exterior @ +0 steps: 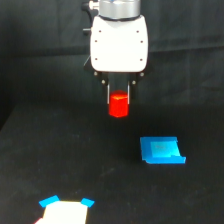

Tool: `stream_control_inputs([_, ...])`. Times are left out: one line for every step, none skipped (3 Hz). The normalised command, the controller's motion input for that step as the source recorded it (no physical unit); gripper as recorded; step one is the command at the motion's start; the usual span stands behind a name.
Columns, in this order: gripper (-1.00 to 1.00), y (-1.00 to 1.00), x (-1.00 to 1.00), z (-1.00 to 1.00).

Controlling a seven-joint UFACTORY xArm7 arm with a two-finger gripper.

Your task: Pick up the red object from the table

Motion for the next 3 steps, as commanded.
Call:
stream_control_inputs([-0.82,-0.62,-0.41,0.27])
stream_control_inputs([-0.66,-0.75,-0.57,-0.05])
stream_control_inputs([-0.78,-0.47,-0.75,-0.02])
